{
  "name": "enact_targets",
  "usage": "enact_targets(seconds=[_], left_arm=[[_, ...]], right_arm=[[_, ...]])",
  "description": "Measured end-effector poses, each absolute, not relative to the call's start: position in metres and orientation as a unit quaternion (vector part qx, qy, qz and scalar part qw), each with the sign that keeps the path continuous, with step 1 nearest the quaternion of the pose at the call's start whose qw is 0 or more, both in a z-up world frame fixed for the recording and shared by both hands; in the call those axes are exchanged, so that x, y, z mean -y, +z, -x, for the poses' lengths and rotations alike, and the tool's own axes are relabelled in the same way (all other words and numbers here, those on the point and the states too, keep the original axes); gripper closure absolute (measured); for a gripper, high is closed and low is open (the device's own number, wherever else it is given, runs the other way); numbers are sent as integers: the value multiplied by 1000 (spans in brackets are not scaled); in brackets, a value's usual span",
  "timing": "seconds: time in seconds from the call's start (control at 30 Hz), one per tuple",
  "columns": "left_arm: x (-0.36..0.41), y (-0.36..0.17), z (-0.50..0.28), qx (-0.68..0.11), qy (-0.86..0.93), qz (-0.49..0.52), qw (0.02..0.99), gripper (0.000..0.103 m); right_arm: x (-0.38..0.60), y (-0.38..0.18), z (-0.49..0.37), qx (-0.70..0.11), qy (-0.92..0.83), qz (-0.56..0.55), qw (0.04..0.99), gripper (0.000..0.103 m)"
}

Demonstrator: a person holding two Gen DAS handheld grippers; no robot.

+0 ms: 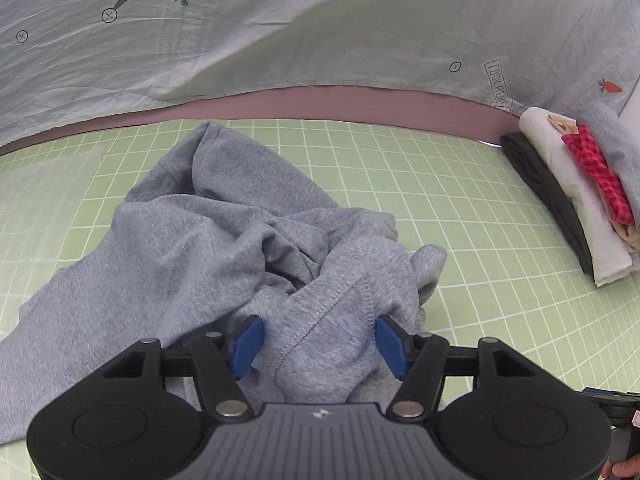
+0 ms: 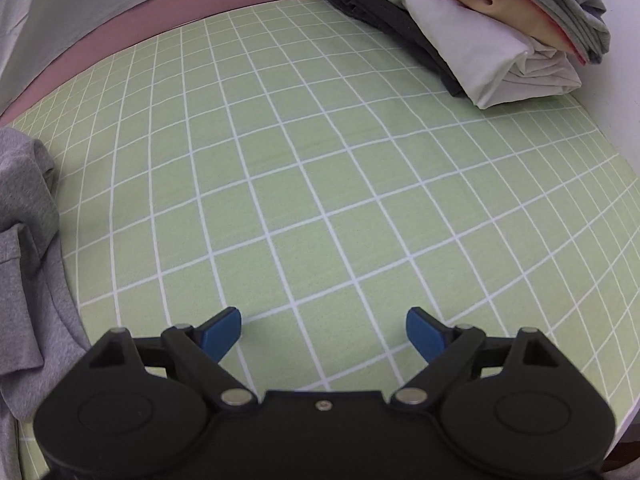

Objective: Fold clothes

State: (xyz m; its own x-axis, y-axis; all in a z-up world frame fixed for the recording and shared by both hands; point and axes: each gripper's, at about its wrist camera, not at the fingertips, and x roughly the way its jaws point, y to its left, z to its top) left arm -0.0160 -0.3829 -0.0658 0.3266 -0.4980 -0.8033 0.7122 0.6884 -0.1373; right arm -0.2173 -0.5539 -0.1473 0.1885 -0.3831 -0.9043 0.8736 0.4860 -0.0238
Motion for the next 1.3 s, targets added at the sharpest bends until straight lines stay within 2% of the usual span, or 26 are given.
enact_targets(seconds=[0.07,0.17,0.37,0.53,0.63,0.73,0.83,1.03,1.2,1.27,1.3], left_arm=[[379,-64,12,-443,-376,-110,806,79],[368,-52,7,-436,-374,-86,814,95],[314,-3,-15,-409,-358,0,840,96],[232,28,-59,-404,-313,99,854,96],[182,34,-89,-389,-270,107,874,96],[121,21,-135,-398,-203,144,883,96],[63,-15,-189,-415,-116,144,891,96],[8,-80,-241,-489,-52,133,861,95],[-1,-91,-247,-502,-44,146,852,84],[-3,-90,-251,-507,-47,155,847,72],[-1,-87,-252,-505,-50,154,848,70]], right_arm=[[553,-147,217,-465,-436,-266,723,13],[551,-147,215,-462,-441,-270,721,13],[529,-138,201,-461,-440,-262,725,13],[505,-131,181,-456,-439,-260,729,12],[489,-126,166,-454,-438,-260,731,12],[467,-125,144,-451,-436,-258,735,12],[445,-124,122,-447,-433,-255,741,12],[405,-128,63,-436,-403,-254,763,12],[397,-130,8,-425,-374,-261,782,12],[396,-132,-13,-420,-369,-272,783,12],[394,-131,-20,-418,-368,-276,783,12]])
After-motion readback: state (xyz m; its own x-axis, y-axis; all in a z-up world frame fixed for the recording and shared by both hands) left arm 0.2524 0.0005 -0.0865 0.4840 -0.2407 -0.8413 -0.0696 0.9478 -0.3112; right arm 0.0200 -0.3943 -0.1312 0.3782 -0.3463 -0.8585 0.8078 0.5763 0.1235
